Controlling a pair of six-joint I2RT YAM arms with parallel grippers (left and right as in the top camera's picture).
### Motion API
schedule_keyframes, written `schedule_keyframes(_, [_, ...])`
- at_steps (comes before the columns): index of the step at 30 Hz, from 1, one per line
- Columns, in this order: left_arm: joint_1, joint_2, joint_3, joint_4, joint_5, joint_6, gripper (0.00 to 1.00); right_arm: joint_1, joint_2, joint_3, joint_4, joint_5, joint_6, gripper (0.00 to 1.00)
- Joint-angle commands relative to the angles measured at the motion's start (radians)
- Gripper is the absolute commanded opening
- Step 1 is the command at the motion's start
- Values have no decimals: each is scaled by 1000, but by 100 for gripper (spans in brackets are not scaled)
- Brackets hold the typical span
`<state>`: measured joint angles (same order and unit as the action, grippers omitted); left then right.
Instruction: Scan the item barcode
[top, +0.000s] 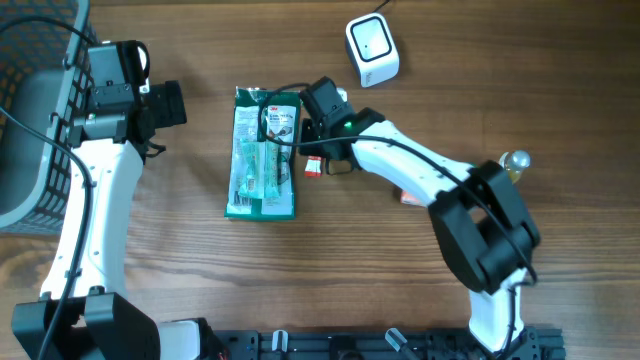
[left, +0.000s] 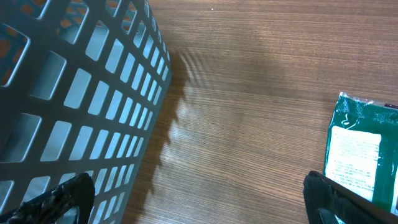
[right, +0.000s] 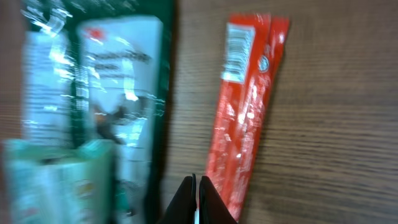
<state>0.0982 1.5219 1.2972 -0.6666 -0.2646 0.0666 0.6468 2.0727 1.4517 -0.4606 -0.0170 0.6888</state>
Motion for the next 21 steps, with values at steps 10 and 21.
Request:
schedule_keyframes(10, [0,-2,2,3,-2,8,100,4,72,-6,-234,18,-270,11])
schedule_keyframes(21, [0,-2,2,2,-2,8,100,-10,-11,63,-291,21,-659,30])
